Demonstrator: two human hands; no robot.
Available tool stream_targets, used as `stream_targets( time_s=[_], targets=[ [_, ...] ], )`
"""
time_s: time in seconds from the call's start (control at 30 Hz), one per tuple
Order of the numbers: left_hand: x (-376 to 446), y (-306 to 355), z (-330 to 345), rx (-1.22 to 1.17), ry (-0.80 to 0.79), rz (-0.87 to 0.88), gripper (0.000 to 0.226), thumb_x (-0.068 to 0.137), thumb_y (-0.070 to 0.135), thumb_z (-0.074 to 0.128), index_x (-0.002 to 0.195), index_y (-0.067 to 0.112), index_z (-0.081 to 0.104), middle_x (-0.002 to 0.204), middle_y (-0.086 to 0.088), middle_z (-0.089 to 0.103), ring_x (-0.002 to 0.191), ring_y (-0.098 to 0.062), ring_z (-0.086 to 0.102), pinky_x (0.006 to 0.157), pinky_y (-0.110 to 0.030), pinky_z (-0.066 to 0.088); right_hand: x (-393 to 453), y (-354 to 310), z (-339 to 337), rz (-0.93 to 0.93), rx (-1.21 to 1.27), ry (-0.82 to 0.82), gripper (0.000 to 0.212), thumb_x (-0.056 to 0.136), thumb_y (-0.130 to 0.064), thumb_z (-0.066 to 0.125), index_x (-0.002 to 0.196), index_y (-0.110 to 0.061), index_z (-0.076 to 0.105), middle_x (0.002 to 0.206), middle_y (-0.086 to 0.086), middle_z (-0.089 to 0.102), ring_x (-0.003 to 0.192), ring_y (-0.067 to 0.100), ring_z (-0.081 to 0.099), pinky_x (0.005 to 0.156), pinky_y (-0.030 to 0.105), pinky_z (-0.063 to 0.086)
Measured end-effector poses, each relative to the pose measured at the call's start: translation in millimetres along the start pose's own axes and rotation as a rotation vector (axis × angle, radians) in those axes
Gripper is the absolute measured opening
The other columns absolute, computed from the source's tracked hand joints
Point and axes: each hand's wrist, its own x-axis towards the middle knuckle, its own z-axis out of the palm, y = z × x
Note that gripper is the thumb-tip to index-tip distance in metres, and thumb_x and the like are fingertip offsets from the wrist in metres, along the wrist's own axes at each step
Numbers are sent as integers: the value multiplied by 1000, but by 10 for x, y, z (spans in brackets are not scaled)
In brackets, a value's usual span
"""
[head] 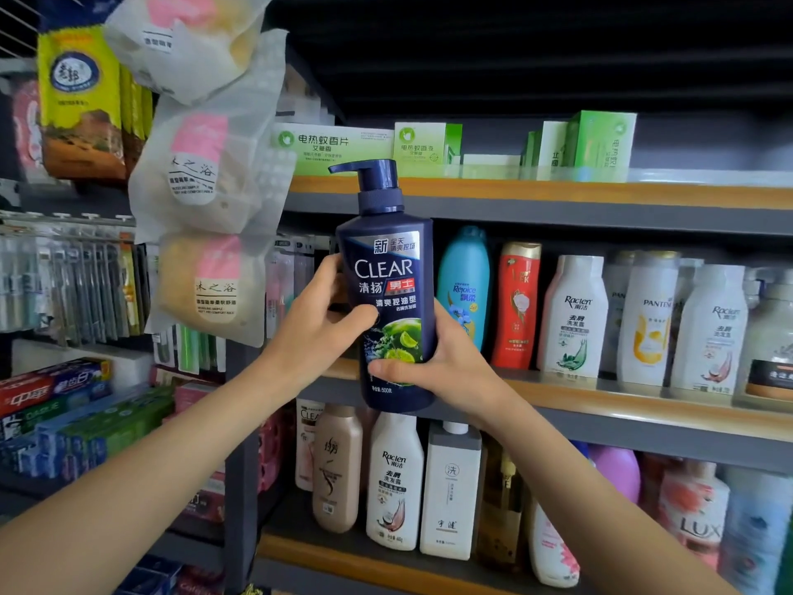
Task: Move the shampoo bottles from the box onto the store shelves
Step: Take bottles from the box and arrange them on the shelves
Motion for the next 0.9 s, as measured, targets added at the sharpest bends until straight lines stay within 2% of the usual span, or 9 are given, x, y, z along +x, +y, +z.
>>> stream_targets(
  time_s=[0.1,0.2,0.27,0.37,0.5,0.6,0.73,0.83,0.9],
  targets=[
    [5,-44,43,53,-57,-55,63,61,41,69,118,41,41,112,20,60,104,7,56,90,-19,45,70,11,-1,-22,-30,-6,63,68,2,79,120,-14,48,109,2,66,98,13,65,89,29,53],
    [90,-84,55,128,-30,-94,90,49,49,77,129,27,40,116,15,61,107,-1,58,96,-29,46,186,18,8,-44,-62,-13,62,68,5,78,118,-18,48,104,-5,66,94,4,63,86,21,52],
    [183,-87,26,167,-1,-89,96,43,55,75,128,25,41,116,13,62,108,-5,59,97,-34,46,305,35,12,-73,-101,7,67,66,3,80,120,-18,46,108,-4,65,98,6,62,90,24,51],
    [324,-68,-4,227,57,-73,90,47,47,82,125,21,43,116,10,62,108,-10,58,96,-35,46,508,20,12,-134,-156,44,72,63,-1,84,121,-19,45,110,-6,64,101,6,60,94,25,48],
    [476,-38,-58,295,127,-51,71,62,24,85,117,23,41,104,16,55,98,-7,54,82,-23,38,725,-9,19,-155,-147,27,72,63,-2,84,123,-11,44,116,2,63,103,9,59,96,28,48],
    [542,-62,-110,335,139,-36,70,62,25,85,116,24,41,101,17,53,96,-6,52,78,-22,36,836,7,17,-167,-200,6,71,64,-8,85,123,-7,46,117,5,62,104,10,58,96,26,47],
    [617,-169,-214,276,101,-91,76,55,38,87,119,24,46,110,14,60,106,-10,58,92,-31,45,915,-19,-27,-140,-257,-79,51,79,-13,73,124,-9,50,114,-2,60,95,-2,56,86,8,44],
    [634,-199,-300,210,48,-120,84,45,54,80,118,26,49,114,13,63,106,-6,60,95,-33,47,936,-12,-54,-110,-196,-138,41,85,-7,65,123,-12,51,114,-4,60,94,-8,57,86,10,46],
    [628,-223,-353,172,20,-144,76,56,44,84,120,21,50,114,10,64,102,-3,61,92,-26,49,935,13,-42,-93,-146,-166,36,88,-6,61,121,-14,51,113,-5,60,90,-11,59,82,10,47]
  ],
)
